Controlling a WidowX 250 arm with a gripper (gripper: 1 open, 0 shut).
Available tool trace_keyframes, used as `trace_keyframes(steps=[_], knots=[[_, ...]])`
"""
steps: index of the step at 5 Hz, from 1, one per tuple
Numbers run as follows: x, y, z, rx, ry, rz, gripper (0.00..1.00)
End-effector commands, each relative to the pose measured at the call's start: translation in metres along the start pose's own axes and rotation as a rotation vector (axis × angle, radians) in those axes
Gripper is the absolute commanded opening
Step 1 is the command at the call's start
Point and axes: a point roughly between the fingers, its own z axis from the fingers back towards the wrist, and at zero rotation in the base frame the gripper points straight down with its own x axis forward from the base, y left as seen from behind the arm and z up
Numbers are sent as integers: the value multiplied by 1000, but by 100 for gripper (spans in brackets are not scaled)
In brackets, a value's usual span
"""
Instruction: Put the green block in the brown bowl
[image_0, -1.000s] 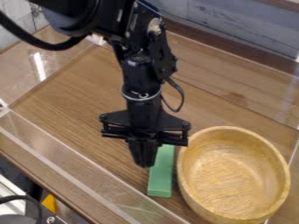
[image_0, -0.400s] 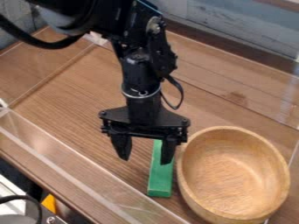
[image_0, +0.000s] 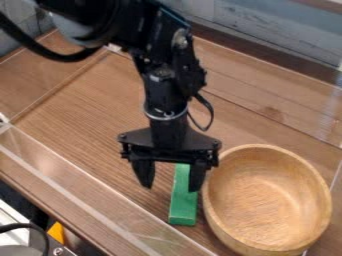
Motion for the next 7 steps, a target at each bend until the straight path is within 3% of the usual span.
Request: trace_keyframes(steps=[1,4,5,7], knots=[[3,-6,-5,-8,-15,2,100],[3,-12,-23,-1,4,23,100],[3,-13,-21,-5,6,29,0],[-2,-15,3,-34,15,24,0]])
